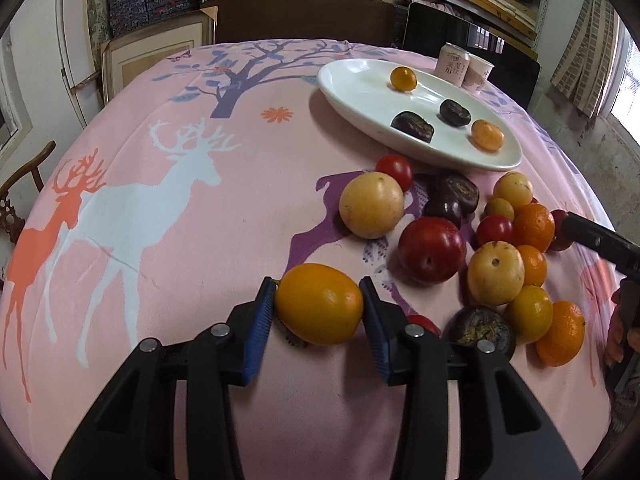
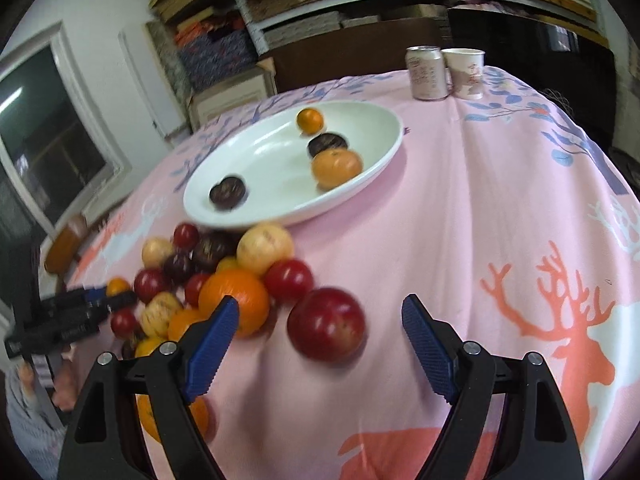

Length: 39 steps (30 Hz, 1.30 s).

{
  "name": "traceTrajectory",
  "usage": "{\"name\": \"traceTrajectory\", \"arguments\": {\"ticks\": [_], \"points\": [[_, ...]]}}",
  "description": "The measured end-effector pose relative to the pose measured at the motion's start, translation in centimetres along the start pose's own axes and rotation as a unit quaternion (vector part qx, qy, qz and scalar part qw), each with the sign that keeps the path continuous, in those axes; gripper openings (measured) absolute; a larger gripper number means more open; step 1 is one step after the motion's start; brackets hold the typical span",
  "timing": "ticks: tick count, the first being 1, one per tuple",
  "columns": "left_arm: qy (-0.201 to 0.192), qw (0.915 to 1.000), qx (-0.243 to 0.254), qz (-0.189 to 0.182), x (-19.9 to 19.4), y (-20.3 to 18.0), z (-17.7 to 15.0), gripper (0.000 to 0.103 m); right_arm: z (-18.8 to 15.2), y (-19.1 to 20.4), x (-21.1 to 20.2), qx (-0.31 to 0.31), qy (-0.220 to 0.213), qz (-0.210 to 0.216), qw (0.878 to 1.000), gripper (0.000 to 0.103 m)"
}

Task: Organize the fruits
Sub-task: 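Grasp an orange fruit with the left tool while the right tool grasps a red apple, then lower both fruits onto the white plate and open both tools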

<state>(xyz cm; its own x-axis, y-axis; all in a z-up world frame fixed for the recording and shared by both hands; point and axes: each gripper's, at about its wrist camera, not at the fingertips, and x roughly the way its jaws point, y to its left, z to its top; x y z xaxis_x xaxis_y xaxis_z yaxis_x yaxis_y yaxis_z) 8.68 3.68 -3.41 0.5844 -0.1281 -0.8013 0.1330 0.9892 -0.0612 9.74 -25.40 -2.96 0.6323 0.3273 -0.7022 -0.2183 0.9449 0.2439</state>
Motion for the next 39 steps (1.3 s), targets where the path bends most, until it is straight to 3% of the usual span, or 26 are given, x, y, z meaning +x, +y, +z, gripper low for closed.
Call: {"name": "traceTrajectory", "arguments": {"ticks": [5, 7, 10, 16, 18, 31, 35, 39], "points": [[0.0, 1.0, 0.001, 0.002, 0.0, 0.0, 0.0, 0.041, -0.4, -0.6, 0.2, 0.012, 0.01, -0.001, 1.0, 0.079], [0.0, 1.0, 0.003, 0.004, 0.0, -0.1, 0.0, 0.041, -0.5, -1.2, 0.2, 0.024, 0.012, 0.005, 1.0, 0.064], [0.001, 1.0, 0.001, 0.002, 0.0, 0.0, 0.0, 0.041, -0.5, -1.4, 0.2, 0.027, 0.013, 0.011, 0.999, 0.052], [0.001, 1.0, 0.005, 0.008, 0.1, 0.0, 0.0, 0.041, -0.7, -1.1, 0.6, 0.017, 0.025, 0.0, 1.0, 0.05], [0.001, 1.0, 0.005, 0.007, 0.1, -0.1, 0.0, 0.041, -0.7, -1.0, 0.6, 0.013, 0.024, 0.002, 1.0, 0.042], [-0.031, 0.9994, -0.014, -0.002, -1.3, 0.3, 1.1, 0.04, -0.2, -1.8, -0.3, 0.034, 0.003, 0.023, 0.999, 0.042], [-0.051, 0.9986, -0.014, 0.002, -1.8, -0.1, 4.8, 0.04, 1.7, -1.8, -1.4, 0.037, -0.02, 0.028, 0.999, 0.042], [-0.067, 0.9977, -0.004, 0.008, -0.7, -1.3, 9.7, 0.04, 6.1, -0.8, -1.4, 0.02, -0.037, 0.02, 0.999, 0.042]]}}
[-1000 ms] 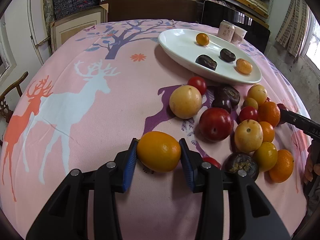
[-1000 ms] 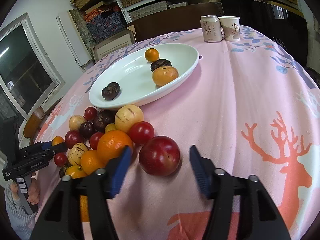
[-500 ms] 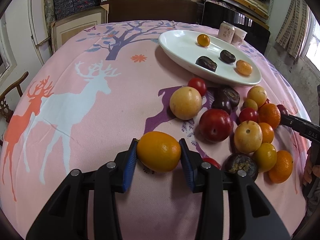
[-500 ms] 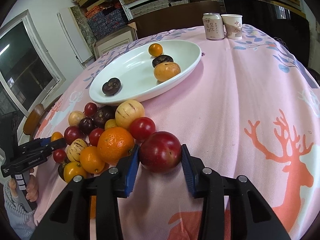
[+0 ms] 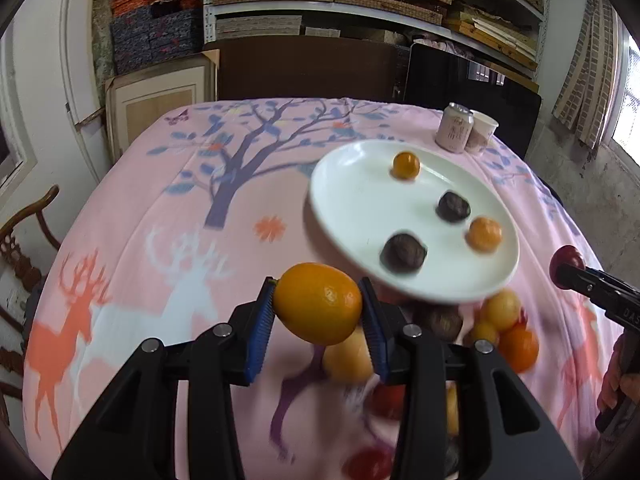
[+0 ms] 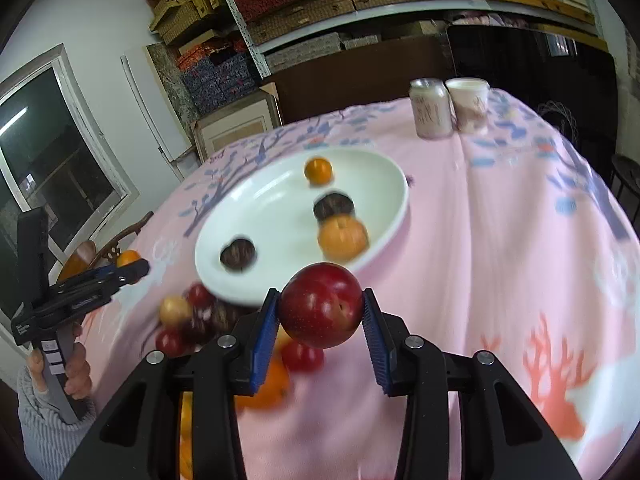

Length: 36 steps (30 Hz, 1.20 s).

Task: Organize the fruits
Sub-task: 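Lower both fruits onto the white plate and open both tools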

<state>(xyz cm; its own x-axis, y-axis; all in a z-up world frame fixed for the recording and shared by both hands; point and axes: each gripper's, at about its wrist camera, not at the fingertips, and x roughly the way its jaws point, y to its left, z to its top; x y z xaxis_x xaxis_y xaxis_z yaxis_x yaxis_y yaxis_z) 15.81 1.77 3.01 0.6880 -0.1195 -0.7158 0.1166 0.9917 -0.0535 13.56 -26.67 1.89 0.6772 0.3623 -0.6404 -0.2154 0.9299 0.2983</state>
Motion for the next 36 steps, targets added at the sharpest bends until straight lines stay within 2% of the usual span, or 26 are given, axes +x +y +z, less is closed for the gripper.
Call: {"name": "traceTrajectory", "arguments": {"ticks": [5, 11, 12, 13, 15, 18, 19, 20, 22, 26, 29, 33, 36], "points": [[0.013, 0.9999, -0.001, 0.005, 4.8, -1.7, 4.2, 0.04, 3.2, 2.7, 3.9, -0.034, 0.017, 0.01, 0.999, 0.042], [0.039, 0.9992, 0.003, -0.009, 9.4, -2.8, 5.7, 0.04, 2.8, 4.4, 7.3, -0.068, 0.031, 0.006, 0.997, 0.042], [0.041, 0.999, 0.001, -0.014, 9.7, -2.8, 5.7, 0.041, 2.9, 4.1, 7.3, -0.062, 0.019, 0.006, 0.998, 0.049], [0.042, 0.9989, -0.002, -0.017, 10.0, -2.8, 5.7, 0.041, 2.8, 4.0, 7.2, -0.058, 0.013, 0.006, 0.998, 0.063], [0.042, 0.9988, -0.001, -0.024, 10.2, -2.8, 5.7, 0.047, 3.0, 3.8, 6.8, -0.056, 0.004, 0.002, 0.998, 0.068], [0.032, 0.9991, -0.002, -0.028, 9.5, -2.8, 5.6, 0.058, 3.0, 3.4, 6.0, -0.049, -0.008, 0.002, 0.999, 0.069], [0.027, 0.9993, -0.005, -0.025, 9.1, -2.7, 5.6, 0.065, 3.0, 3.1, 5.6, -0.042, -0.012, 0.004, 0.999, 0.072], [0.021, 0.9995, -0.007, -0.025, 8.6, -2.7, 5.6, 0.067, 2.9, 2.9, 5.5, -0.035, -0.014, 0.004, 0.999, 0.074], [0.014, 0.9996, -0.007, -0.025, 7.7, -2.6, 5.4, 0.068, 2.8, 2.1, 5.0, -0.018, -0.022, 0.005, 1.0, 0.078], [0.001, 0.9998, -0.013, -0.018, 5.3, -1.7, 4.2, 0.071, 3.0, 0.0, 4.1, 0.021, -0.035, 0.005, 0.999, 0.079], [-0.01, 0.9996, -0.026, 0.0, 3.2, -0.3, 2.2, 0.082, 2.4, -1.8, 3.5, 0.059, -0.038, 0.011, 0.997, 0.081], [0.004, 0.9989, -0.042, 0.022, 1.4, 1.8, -1.5, 0.084, 0.7, -3.6, 2.6, 0.114, -0.035, 0.024, 0.993, 0.086], [0.012, 0.9978, -0.063, 0.012, 0.5, 2.9, -3.4, 0.084, -1.0, -4.3, 1.6, 0.146, -0.04, 0.034, 0.988, 0.09]]}}
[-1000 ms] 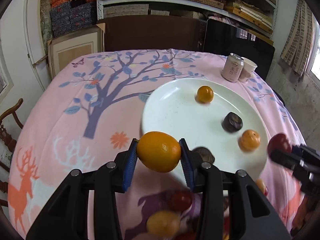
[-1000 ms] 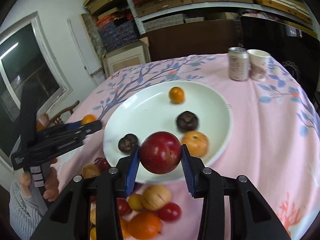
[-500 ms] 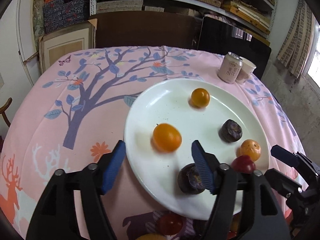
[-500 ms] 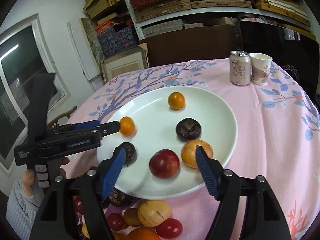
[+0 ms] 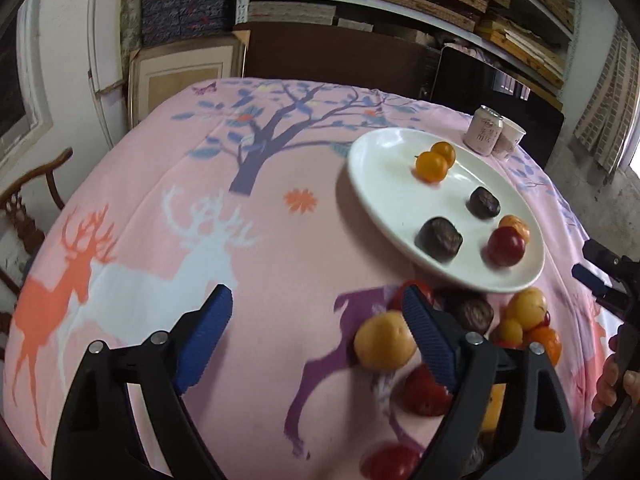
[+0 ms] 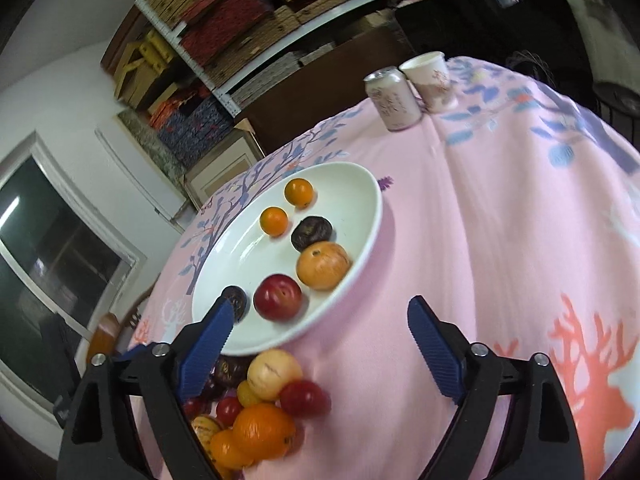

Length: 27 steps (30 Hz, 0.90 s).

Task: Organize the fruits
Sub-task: 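Lower both fruits onto the white plate and open both tools, then grasp a pale yellow round fruit with the left tool while the right tool grasps a large orange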

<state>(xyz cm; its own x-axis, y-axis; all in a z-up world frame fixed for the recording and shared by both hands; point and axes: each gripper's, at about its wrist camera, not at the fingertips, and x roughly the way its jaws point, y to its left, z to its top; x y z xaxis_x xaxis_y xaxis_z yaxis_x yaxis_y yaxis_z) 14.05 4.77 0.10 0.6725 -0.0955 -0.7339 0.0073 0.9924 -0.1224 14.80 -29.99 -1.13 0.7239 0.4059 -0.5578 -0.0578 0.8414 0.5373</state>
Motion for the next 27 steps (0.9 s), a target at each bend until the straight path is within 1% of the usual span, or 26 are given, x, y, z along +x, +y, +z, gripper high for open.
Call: {"name": "traceTrajectory", "arguments": {"ticks": [2, 4, 6, 10, 13, 14, 16, 17, 19, 20, 21, 22, 24, 25, 26, 27], "points": [[0.001, 0.9998, -0.008, -0.017, -0.5, 0.3, -0.7, 0.085, -0.8, -0.5, -0.5, 0.008, 0.002, -0.001, 1.0, 0.091], [0.002, 0.9998, -0.001, -0.019, -0.7, 0.0, -1.2, 0.086, -1.3, -0.8, -0.9, 0.01, 0.002, -0.006, 1.0, 0.091], [0.002, 0.9998, 0.013, -0.014, -0.8, -0.6, -1.8, 0.09, -1.2, -1.0, -0.9, 0.015, -0.001, -0.008, 1.0, 0.091], [0.008, 0.9991, 0.041, -0.004, -0.3, -1.9, -2.2, 0.09, -1.2, -1.4, -0.7, 0.025, 0.008, -0.009, 1.0, 0.091], [0.026, 0.998, 0.056, 0.012, 0.8, -2.4, -2.5, 0.091, -1.2, -1.4, -0.6, 0.026, 0.012, -0.01, 1.0, 0.091], [0.024, 0.9978, 0.056, 0.025, 1.0, -2.3, -2.5, 0.091, -1.2, -1.4, -0.7, 0.025, 0.011, -0.009, 1.0, 0.091], [0.02, 0.9968, 0.063, 0.044, 1.0, -2.1, -2.4, 0.097, -1.1, -1.3, -0.8, 0.024, 0.009, -0.006, 1.0, 0.091], [0.012, 0.9966, 0.059, 0.056, 0.7, -1.6, -2.2, 0.097, -1.1, -1.4, -0.8, 0.025, 0.008, -0.005, 1.0, 0.091], [-0.011, 0.9943, 0.043, 0.097, 0.0, -0.7, -2.0, 0.097, -1.0, -1.5, -0.9, 0.028, 0.007, -0.003, 1.0, 0.091], [-0.017, 0.9917, 0.036, 0.122, -0.2, 0.0, -1.8, 0.097, -1.0, -1.6, -0.9, 0.03, 0.006, -0.002, 1.0, 0.091], [-0.017, 0.9915, 0.025, 0.127, -0.3, 0.7, -1.6, 0.096, -0.9, -1.6, -0.9, 0.032, 0.006, 0.0, 0.999, 0.091], [-0.015, 0.9936, 0.006, 0.112, -0.5, 1.4, -1.6, 0.095, -0.9, -1.6, -1.0, 0.033, 0.006, 0.001, 0.999, 0.091], [-0.016, 0.9973, -0.009, 0.071, -0.8, 1.7, -1.5, 0.095, -0.8, -1.5, -1.0, 0.031, 0.005, 0.004, 0.999, 0.091], [-0.018, 0.9979, -0.005, 0.062, -1.0, 1.4, -1.5, 0.095, -0.8, -1.5, -1.0, 0.03, 0.004, 0.005, 1.0, 0.091], [-0.023, 0.9977, 0.012, 0.062, -1.0, 0.7, -1.7, 0.095, -0.8, -1.3, -1.0, 0.027, 0.004, 0.006, 1.0, 0.091], [-0.027, 0.9966, 0.031, 0.072, -1.0, 0.0, -1.8, 0.095, -0.9, -1.3, -1.0, 0.026, 0.004, 0.006, 1.0, 0.091]]}}
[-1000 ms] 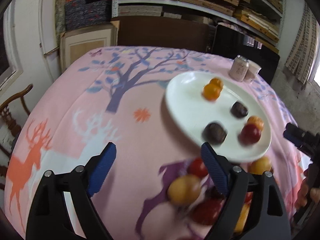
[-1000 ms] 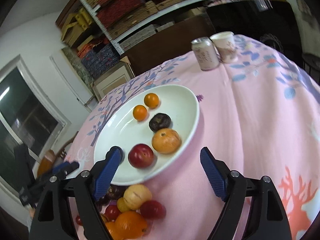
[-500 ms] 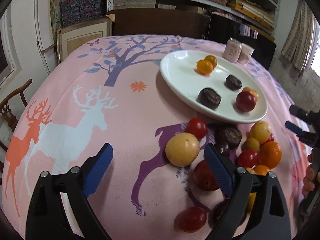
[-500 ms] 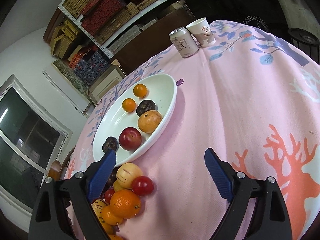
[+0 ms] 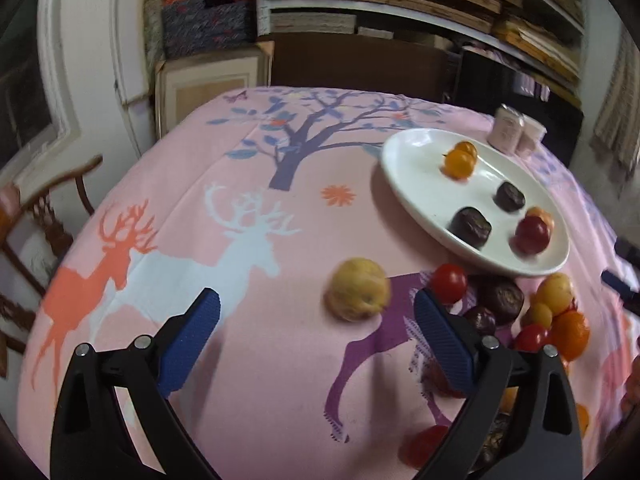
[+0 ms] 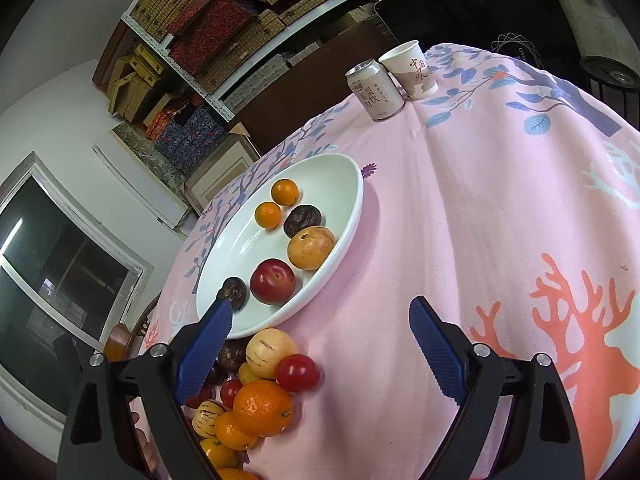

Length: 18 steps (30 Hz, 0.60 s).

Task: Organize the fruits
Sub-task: 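Grasp a pale yellow round fruit with the left tool while the right tool grasps a large orange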

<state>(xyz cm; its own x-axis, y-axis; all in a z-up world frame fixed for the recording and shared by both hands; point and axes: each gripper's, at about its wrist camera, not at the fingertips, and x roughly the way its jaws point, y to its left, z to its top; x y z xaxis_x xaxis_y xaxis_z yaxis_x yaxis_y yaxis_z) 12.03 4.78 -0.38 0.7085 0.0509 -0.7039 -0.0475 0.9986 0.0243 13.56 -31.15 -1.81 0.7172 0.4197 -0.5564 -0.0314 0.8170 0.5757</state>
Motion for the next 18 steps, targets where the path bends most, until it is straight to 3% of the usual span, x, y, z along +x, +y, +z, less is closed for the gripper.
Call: {"name": "traceTrajectory", "arguments": {"ticks": [2, 5, 7, 16, 17, 18], "points": [[0.004, 0.9994, 0.032, 0.011, 0.7, -1.4, 0.0, 0.095, -0.1, 0.1, 0.1, -0.001, 0.002, -0.001, 1.0, 0.091], [0.029, 0.9988, 0.038, 0.012, 2.5, -1.7, 0.4, 0.095, -0.2, 0.1, 0.1, -0.003, 0.003, 0.0, 1.0, 0.091], [0.034, 0.999, 0.028, 0.008, 3.1, -1.3, 0.6, 0.081, -0.3, 0.2, 0.1, -0.004, 0.004, -0.001, 1.0, 0.091], [0.057, 0.996, -0.038, -0.058, 6.3, 1.4, 2.3, 0.075, -0.3, 0.3, 0.4, -0.009, 0.013, -0.003, 1.0, 0.091], [0.064, 0.9947, -0.043, -0.068, 6.5, 1.7, 2.3, 0.072, -0.3, 0.4, 0.4, -0.011, 0.014, -0.003, 1.0, 0.091], [0.077, 0.9925, -0.048, -0.082, 6.9, 1.8, 2.2, 0.059, -0.4, 0.5, 0.5, -0.014, 0.014, -0.004, 1.0, 0.091]]}}
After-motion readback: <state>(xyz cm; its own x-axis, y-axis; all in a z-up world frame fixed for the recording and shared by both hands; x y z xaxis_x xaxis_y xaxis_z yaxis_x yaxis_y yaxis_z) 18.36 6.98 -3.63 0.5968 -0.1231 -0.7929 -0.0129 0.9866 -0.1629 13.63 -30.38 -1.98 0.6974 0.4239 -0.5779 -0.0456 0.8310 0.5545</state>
